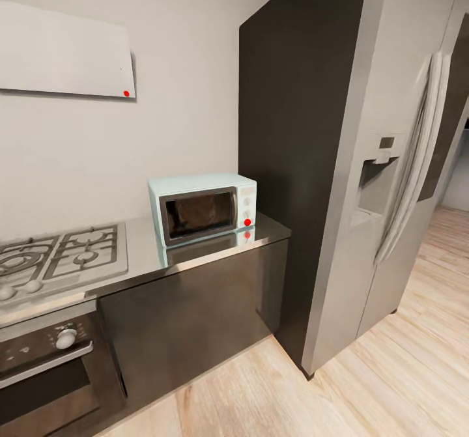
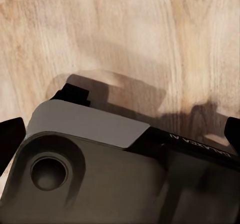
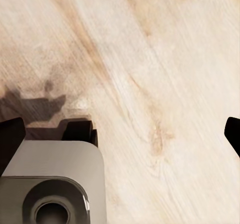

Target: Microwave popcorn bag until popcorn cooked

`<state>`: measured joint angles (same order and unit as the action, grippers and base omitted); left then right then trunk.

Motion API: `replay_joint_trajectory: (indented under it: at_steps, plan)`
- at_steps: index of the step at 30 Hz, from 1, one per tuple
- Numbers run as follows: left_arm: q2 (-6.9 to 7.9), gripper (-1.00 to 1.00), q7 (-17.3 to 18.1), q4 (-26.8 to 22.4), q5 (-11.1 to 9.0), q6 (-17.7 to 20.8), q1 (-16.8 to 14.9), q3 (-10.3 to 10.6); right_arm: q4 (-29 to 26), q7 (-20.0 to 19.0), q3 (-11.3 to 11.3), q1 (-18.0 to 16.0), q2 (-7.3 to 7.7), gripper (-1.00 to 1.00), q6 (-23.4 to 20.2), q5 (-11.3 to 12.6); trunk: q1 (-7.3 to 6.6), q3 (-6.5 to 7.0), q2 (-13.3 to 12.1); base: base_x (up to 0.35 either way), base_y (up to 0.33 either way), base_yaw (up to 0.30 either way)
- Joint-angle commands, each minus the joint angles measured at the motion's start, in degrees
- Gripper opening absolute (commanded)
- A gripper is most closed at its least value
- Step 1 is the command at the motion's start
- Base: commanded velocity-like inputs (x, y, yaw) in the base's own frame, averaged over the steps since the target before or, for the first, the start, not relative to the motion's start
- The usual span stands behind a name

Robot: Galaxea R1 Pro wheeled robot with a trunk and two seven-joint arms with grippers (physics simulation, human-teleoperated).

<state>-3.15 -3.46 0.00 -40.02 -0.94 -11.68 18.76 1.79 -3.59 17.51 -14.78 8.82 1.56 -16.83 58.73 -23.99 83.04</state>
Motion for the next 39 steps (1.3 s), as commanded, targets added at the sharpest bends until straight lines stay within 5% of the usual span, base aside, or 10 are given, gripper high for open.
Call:
replay_joint_trajectory:
  at_steps: [1, 15, 39]
  plan:
    - [0.07, 1.00, -0.22, 0.00, -0.36, -0.10, -0.02, 0.49, 0.16, -0.11, 0.50, -0.08, 0.07, 1.00, 0.18, -0.49, 0.00, -0.06, 0.03, 0.000, 0.000, 0.000]
    - [-0.07, 1.00, 0.11, -0.06, -0.18, -0.11, 0.02, 0.66, 0.15, -0.15, 0.49, -0.08, 0.16, 1.00, -0.56, -0.54, 0.00, -0.06, 0.03, 0.000, 0.000, 0.008]
    - [-0.32, 1.00, 0.21, -0.09, -0.06, -0.25, 0.05, 0.76, 0.18, -0.19, 0.44, -0.08, 0.16, 1.00, -0.46, -0.57, 0.00, -0.06, 0.03, 0.000, 0.000, 0.266]
